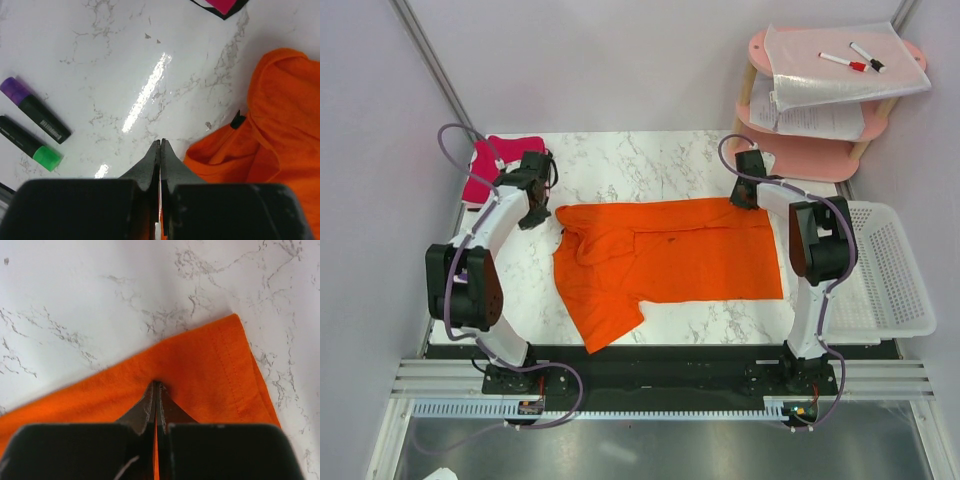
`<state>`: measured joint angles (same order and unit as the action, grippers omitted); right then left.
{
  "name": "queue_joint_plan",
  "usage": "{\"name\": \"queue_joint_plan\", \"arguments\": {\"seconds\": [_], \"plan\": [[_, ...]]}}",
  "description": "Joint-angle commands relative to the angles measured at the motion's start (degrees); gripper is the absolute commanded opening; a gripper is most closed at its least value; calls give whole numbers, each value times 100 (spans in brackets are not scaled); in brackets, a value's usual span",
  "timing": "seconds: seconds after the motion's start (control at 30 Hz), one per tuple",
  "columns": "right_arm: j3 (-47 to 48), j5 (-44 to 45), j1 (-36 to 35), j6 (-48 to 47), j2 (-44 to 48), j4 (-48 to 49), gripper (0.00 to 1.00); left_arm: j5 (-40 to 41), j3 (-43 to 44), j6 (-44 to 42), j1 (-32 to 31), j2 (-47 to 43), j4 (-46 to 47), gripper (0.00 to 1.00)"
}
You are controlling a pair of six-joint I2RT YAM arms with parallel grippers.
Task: Fold and stack the t-shirts
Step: Fold the flattened tshirt in 1/3 of the way
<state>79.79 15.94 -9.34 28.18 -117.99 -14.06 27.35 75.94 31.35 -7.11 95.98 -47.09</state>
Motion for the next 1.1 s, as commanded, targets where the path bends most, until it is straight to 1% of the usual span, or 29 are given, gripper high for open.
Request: {"name": "queue_joint_plan", "arguments": {"seconds": [0.0,0.07,0.1,0.17,0.23,0.27,0.33,0.43,0.47,0.7,0.9,1.07], "plan": [[-288,-205,38,-269,564,-519,0,-590,-430,12,-368,-519,410,2],[-472,-346,20,-340,864,-404,0,-793,-738,2,-658,-747,621,2],[-525,-355,3,-357,1162,-395,0,-837,-834,37,-773,-817,709,4],[-692,-460,-15,-393,1436,-386,0,-1012,-1142,46,-1071,-967,894,6],[-833,-531,-32,-393,1814,-430,0,-1057,-1362,116,-1300,-1011,1105,2],[-981,-557,-41,-358,1911,-457,0,-1048,-1415,160,-1501,-977,1149,2],[-1166,-601,-59,-349,2192,-501,0,-1030,-1451,239,-1652,-828,1229,2],[-1492,-619,-76,-349,2369,-580,0,-986,-1363,301,-1872,-371,1272,2],[-1588,-541,-76,-357,2360,-632,0,-986,-1319,336,-1925,-83,1264,2],[-1712,-373,-85,-375,1877,-756,0,-802,-696,354,-1934,858,1273,2],[-1265,-206,-85,-340,1113,-799,0,-828,-106,301,-1785,1484,1071,2],[-562,-162,-85,-305,253,-914,0,-907,209,222,-1390,1818,974,2]]}}
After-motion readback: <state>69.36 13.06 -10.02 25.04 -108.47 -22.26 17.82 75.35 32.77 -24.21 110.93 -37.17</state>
